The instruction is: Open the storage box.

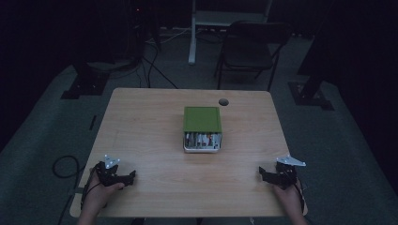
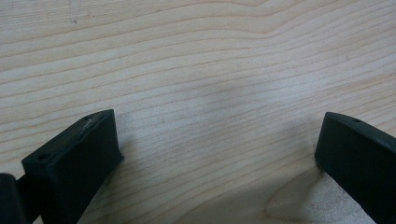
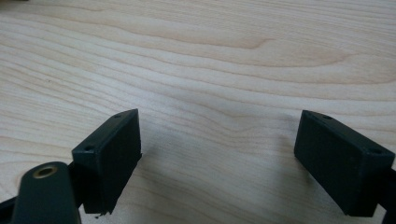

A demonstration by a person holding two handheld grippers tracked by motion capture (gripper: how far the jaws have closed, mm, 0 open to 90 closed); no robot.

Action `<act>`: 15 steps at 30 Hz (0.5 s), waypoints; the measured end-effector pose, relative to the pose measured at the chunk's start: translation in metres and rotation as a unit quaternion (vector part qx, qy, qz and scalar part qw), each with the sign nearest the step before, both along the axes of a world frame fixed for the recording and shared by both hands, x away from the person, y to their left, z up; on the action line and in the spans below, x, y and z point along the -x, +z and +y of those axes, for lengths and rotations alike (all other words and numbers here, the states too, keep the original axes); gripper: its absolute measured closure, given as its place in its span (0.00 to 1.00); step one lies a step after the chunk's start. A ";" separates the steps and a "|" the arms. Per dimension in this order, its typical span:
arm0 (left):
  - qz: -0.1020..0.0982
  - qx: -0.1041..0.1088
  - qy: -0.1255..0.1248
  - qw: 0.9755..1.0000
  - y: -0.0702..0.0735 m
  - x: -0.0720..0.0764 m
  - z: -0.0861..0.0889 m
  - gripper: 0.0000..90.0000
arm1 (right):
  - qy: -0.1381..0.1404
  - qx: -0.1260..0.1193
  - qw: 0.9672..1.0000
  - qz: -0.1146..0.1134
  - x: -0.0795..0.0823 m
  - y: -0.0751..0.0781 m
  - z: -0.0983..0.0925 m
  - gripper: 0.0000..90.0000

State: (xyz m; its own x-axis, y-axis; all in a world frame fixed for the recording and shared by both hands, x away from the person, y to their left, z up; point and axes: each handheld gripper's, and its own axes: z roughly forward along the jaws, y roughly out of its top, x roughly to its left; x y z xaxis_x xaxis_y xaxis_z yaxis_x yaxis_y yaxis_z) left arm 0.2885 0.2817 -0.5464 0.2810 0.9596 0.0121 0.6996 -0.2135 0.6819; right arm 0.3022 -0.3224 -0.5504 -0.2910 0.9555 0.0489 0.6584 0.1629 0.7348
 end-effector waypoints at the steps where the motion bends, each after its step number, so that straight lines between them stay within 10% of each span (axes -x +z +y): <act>1: 0.000 0.000 -0.002 1.000 0.000 0.000 0.000 0.00 | 0.003 0.019 1.000 0.000 0.000 0.000 0.003 0.14; 15: -0.003 -0.010 -0.002 1.000 0.001 0.002 -0.002 0.00 | 0.011 0.019 1.000 0.002 -0.001 -0.001 0.005 0.13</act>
State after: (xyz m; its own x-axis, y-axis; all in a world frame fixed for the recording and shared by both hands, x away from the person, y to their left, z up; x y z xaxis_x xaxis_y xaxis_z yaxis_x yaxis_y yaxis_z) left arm 0.2862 0.2797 -0.5455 0.2843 0.9582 0.0335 0.6948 -0.2300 0.6814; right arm 0.3028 -0.3178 -0.5510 -0.3119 0.9500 0.0136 0.6569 0.2053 0.7255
